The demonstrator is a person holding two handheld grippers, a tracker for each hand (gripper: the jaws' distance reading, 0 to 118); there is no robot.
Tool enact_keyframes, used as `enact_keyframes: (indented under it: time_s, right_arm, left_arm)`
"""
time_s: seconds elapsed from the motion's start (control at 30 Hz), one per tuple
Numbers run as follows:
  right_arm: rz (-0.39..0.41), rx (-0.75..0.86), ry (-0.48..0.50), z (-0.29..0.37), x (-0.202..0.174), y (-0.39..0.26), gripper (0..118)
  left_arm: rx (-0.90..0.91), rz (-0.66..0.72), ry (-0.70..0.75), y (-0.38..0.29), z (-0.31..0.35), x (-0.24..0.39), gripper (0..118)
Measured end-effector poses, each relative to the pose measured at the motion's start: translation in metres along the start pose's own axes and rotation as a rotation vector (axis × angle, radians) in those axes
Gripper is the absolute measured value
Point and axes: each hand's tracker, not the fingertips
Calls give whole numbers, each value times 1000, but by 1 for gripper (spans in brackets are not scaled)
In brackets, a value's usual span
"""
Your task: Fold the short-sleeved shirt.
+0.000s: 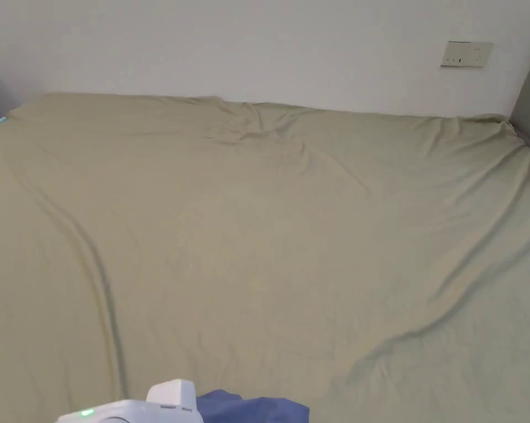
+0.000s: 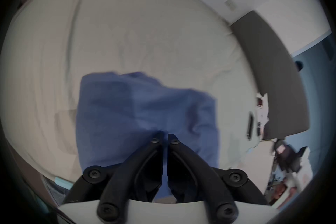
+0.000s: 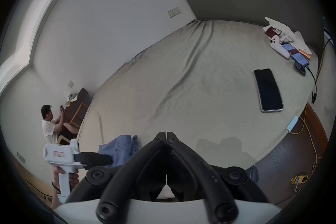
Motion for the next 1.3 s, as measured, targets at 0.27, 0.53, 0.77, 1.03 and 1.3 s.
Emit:
enact_keyframes:
  time_s: [0.27,0.53,0.77,1.03,1.3]
  right_arm:
    - [29,-42,24,-8,-12,-6,1]
    - [72,-136,103,-39,-36,-7,1]
    - [142,-325,458,-127,-108,-16,1]
    - [327,-632,146,-198,-135,-76,1]
    - [198,-648,188,-207,-124,-74,1]
  left_arm:
    - [-64,-52,-132,-10,-64,45,5]
    - [-17,-47,-265,-5,-30,62,5]
    - [303,122,-551,-12,80,-48,5]
    - [339,363,-469,-35,80,-153,5]
    - [260,172,-414,-36,35,-150,103]
